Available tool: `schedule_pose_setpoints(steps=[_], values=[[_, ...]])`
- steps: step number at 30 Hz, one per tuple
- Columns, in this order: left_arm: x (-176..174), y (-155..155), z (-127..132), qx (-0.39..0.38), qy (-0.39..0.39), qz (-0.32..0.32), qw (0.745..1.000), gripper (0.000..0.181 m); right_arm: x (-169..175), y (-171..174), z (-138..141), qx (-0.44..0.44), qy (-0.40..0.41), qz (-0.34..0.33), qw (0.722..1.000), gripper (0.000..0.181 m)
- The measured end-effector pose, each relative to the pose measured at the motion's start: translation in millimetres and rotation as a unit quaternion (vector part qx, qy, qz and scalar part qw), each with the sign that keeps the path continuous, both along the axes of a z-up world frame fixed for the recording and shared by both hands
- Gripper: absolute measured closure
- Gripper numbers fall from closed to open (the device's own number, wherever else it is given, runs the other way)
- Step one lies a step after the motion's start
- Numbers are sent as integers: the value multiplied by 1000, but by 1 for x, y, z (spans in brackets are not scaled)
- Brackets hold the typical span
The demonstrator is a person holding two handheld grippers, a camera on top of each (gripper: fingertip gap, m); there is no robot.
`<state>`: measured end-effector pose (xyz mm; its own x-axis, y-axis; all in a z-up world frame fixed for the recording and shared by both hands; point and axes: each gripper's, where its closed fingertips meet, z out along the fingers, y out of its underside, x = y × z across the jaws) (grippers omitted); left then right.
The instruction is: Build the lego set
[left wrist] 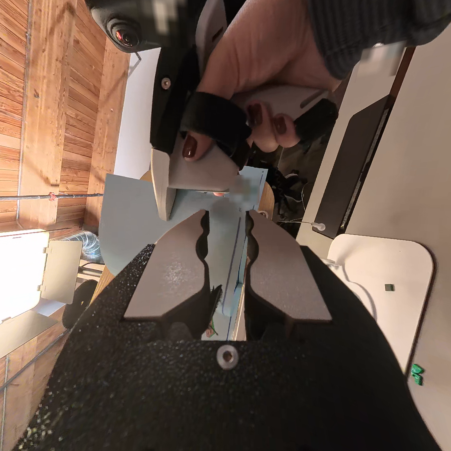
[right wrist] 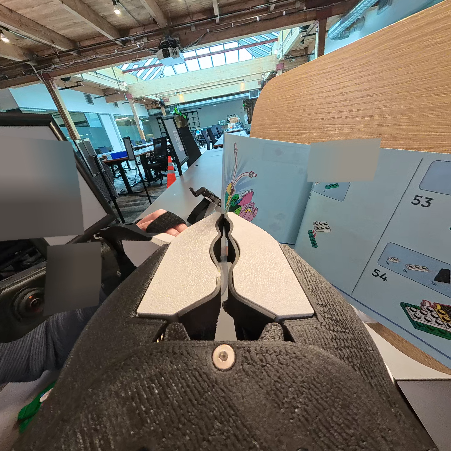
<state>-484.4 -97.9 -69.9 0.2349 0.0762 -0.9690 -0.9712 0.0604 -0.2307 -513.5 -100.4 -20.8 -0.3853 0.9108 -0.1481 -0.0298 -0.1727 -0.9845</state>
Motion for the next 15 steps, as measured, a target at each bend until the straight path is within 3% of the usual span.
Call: schedule_pose_setpoints(steps=[15], values=[[0,-8,4,-36,-95,-52,993,152,0,-1,0,-1,-1,5,1000,181]])
